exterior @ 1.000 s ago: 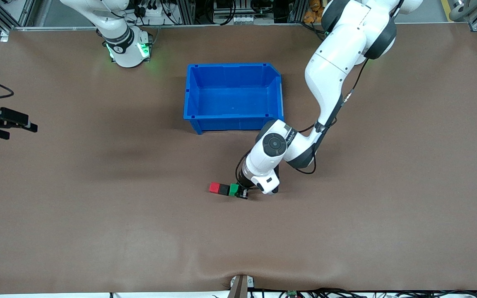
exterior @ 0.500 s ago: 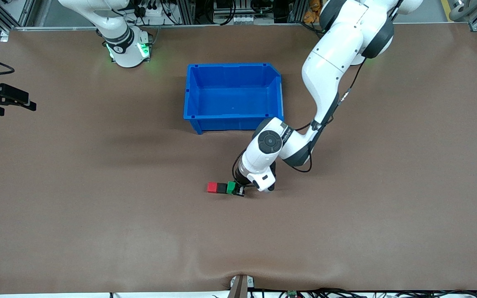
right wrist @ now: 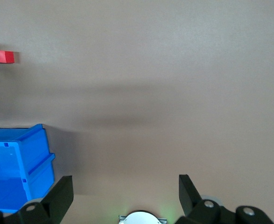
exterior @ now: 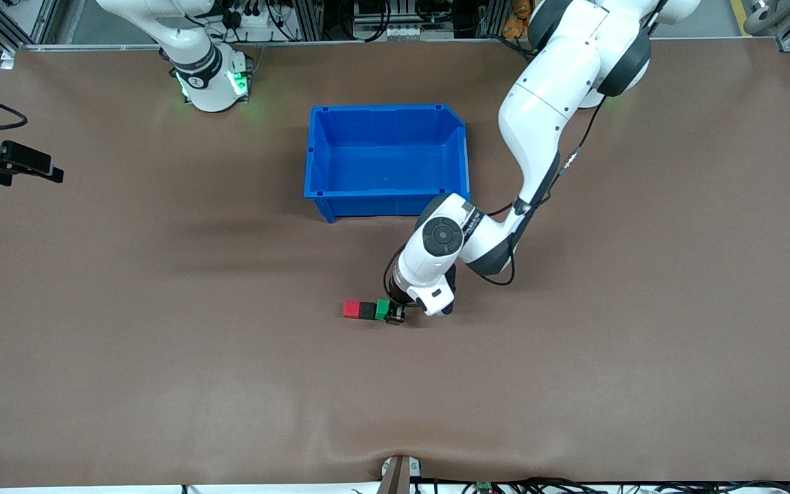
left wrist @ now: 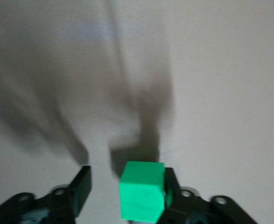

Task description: Attach green and red cubes to black cube

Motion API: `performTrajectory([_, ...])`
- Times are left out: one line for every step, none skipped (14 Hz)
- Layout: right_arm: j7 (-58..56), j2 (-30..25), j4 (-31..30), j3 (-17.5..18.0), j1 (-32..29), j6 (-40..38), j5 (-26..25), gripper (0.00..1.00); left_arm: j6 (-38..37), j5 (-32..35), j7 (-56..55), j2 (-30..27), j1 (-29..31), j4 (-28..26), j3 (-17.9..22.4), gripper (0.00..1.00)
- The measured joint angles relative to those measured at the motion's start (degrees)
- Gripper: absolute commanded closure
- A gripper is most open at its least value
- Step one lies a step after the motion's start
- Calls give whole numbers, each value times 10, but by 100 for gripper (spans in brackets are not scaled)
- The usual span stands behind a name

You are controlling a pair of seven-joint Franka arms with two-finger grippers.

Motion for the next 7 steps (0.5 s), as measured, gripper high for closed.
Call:
performTrajectory([0, 0, 1, 0, 0, 0, 0, 0, -17, 0, 0, -2, 0, 2, -2, 0])
performTrajectory([0, 0, 3, 0, 0, -1, 0, 0, -33, -1, 0, -5, 0, 2, -3, 0])
performTrajectory([0, 0, 5, 0, 0, -2, 0, 0, -47, -2, 0, -11, 0, 4, -4, 0])
performTrajectory([0, 0, 6, 0, 1, -3, 0, 0, -57, -2, 0, -18, 2, 5, -4, 0])
performTrajectory([0, 0, 6, 0, 2, -2, 0, 0, -65, -2, 0, -27, 6, 5, -4, 0])
performTrajectory([0, 0, 6, 0, 4, -2, 0, 0, -71, -2, 0, -34, 10, 5, -4, 0])
performTrajectory([0, 0, 6, 0, 7, -2, -3, 0, -73, -2, 0, -39, 12, 5, -4, 0])
